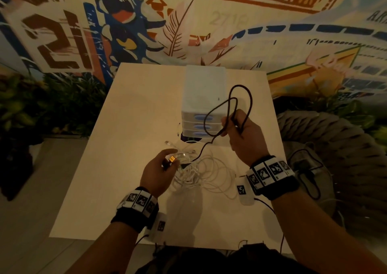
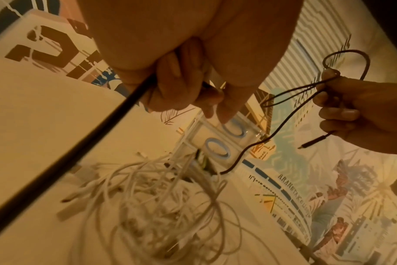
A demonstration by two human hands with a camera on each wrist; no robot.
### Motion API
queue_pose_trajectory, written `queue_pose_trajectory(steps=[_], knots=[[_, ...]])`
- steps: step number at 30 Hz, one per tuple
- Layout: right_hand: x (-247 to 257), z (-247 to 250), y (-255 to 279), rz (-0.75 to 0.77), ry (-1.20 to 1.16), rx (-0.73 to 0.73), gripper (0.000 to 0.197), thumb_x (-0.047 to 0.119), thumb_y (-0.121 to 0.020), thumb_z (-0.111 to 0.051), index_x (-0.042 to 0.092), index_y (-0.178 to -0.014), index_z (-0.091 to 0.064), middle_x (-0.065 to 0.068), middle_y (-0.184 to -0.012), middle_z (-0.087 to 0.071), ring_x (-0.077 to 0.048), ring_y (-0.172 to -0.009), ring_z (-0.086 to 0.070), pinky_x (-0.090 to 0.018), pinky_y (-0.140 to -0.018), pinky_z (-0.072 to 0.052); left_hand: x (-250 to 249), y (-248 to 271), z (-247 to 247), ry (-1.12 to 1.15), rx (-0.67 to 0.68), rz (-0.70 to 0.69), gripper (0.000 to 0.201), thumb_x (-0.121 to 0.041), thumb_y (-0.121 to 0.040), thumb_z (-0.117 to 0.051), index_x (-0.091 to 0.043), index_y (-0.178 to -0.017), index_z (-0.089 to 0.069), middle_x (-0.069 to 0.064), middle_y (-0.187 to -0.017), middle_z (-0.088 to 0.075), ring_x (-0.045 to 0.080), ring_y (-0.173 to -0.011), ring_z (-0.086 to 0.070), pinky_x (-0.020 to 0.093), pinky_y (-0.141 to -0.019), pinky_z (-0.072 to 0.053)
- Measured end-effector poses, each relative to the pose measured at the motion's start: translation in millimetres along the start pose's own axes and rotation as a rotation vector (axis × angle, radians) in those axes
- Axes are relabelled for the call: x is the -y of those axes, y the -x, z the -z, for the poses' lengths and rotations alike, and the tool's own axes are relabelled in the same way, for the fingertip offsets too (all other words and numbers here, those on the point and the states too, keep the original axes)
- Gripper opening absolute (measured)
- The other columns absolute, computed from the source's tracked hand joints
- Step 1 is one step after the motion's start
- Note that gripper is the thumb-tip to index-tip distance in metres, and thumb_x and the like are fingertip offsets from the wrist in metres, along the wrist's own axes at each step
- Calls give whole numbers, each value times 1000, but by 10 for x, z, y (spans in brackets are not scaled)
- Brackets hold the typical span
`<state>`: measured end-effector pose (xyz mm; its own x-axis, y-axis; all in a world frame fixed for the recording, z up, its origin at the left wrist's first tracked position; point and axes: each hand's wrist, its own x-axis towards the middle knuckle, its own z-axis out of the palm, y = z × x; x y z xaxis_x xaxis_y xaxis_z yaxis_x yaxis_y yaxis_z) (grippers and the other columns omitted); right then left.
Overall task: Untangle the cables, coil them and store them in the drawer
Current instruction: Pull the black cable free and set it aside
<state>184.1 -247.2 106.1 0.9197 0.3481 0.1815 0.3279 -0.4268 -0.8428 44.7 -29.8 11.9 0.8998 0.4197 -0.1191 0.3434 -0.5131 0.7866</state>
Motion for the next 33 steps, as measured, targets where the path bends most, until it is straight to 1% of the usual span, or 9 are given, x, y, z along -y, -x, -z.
queue_pose_trajectory(steps=[6, 10, 15, 20, 23, 26, 28, 30, 33], knots=[[454, 13, -19, 149, -113, -72, 29, 38, -102, -48, 13, -90, -52, 21, -68, -63, -4, -51, -57, -26, -52, -42, -155, -69, -148, -115, 197, -45, 36, -45, -102, -50, -37, -137, -53, -6, -106, -71, 14, -94, -67, 30, -81, -51], [627, 107, -63, 188, -99, -103, 33, 46, -101, -46, 15, -91, -52, 21, -65, -62, -4, -51, -57, -24, -54, -41, -87, -35, -215, -247, 302, -30, 29, -44, -105, -40, -30, -117, -62, 0, -99, -70, 26, -93, -65, 38, -80, -51], [541, 198, -73, 185, -173, -187, 56, 65, -96, -41, 12, -94, -57, 3, -72, -68, -5, -51, -54, -32, -55, -45, 40, -30, -203, -248, 280, 14, 29, -55, -100, -42, -36, -105, -63, -11, -86, -68, 16, -80, -64, 40, -79, -54], [500, 146, 24, 168, -173, -150, 56, 68, -94, -42, 14, -93, -58, 2, -72, -68, -8, -51, -54, -34, -54, -45, -34, 0, -132, -77, 148, 19, 28, -47, -99, -52, -41, -126, -58, -16, -102, -69, 9, -94, -66, 31, -85, -52], [464, 144, 45, 143, -196, -140, 55, 68, -94, -42, 15, -93, -57, 0, -70, -68, -7, -51, -54, -34, -54, -45, -131, 42, -52, 43, 89, 10, 24, -44, -103, -47, -39, -121, -62, -19, -88, -68, -1, -80, -61, 27, -75, -49], [436, 159, 78, 123, -134, -49, 41, 57, -96, -48, 19, -92, -60, 0, -69, -68, -8, -54, -60, -36, -58, -48, -294, 86, 68, 130, 92, -32, 28, -42, -107, -38, -38, -115, -64, -6, -65, -62, 3, -56, -54, 23, -58, -42], [435, 172, 109, 144, -106, 42, 13, 38, -100, -55, 36, -89, -62, 3, -68, -68, -11, -61, -65, -37, -66, -55, -434, 107, 162, 164, 87, -88, 29, -41, -108, -35, -38, -117, -62, -2, -71, -66, 7, -54, -54, 23, -56, -41], [465, 164, 137, 155, -110, 98, 22, 28, -100, -57, 47, -90, -61, 4, -67, -69, -9, -64, -67, -27, -68, -55, -617, 131, 238, 233, 98, -142, 29, -38, -108, -35, -37, -123, -61, -2, -80, -68, 5, -46, -46, 20, -52, -37], [553, 127, 167, 115, -135, 156, 16, 29, -100, -58, 42, -90, -61, 4, -67, -70, -2, -55, -61, -14, -56, -43, -891, 183, 285, 281, 169, -236, 35, -47, -107, -36, -35, -127, -62, -5, -90, -69, 1, -74, -62, 20, -69, -46]])
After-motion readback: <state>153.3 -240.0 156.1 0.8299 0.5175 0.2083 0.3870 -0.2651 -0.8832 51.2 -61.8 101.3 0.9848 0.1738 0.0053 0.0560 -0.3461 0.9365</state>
